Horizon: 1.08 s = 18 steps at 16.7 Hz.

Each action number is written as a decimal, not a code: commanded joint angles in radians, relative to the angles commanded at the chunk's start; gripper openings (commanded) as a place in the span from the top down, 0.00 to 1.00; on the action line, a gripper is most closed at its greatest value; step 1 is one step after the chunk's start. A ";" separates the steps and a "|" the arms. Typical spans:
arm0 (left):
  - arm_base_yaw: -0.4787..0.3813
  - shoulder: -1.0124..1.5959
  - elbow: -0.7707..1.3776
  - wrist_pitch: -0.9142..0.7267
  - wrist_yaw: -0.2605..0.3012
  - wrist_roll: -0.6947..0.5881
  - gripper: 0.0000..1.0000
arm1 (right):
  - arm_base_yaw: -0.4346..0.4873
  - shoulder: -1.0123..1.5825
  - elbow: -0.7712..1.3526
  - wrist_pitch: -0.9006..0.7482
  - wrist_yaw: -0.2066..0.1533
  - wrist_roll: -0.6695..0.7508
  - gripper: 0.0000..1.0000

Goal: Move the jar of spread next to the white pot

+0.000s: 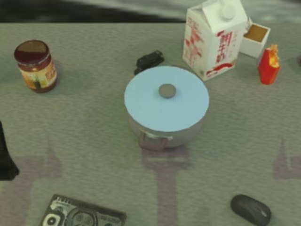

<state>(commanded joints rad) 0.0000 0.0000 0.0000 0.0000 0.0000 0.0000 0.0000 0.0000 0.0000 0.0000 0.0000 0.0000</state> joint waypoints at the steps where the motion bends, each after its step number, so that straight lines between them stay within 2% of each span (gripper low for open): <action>1: 0.000 0.000 0.000 0.000 0.000 0.000 0.00 | 0.000 0.000 0.000 0.000 0.000 0.000 0.00; 5: -0.001 0.049 0.044 -0.035 0.009 0.018 0.00 | 0.000 0.000 0.000 0.000 0.000 0.000 0.00; 9: -0.008 0.239 0.216 -0.163 0.045 0.085 0.00 | 0.000 0.000 0.000 0.000 0.000 0.000 0.00; 13: -0.016 0.537 0.495 -0.350 0.093 0.190 0.00 | 0.000 0.000 0.000 0.000 0.000 0.000 0.00; 18: -0.021 1.006 0.948 -0.622 0.149 0.358 0.00 | 0.000 0.000 0.000 0.000 0.000 0.000 0.00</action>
<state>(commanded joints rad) -0.0206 1.0065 0.9478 -0.6215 0.1487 0.3581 0.0000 0.0000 0.0000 0.0000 0.0000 0.0000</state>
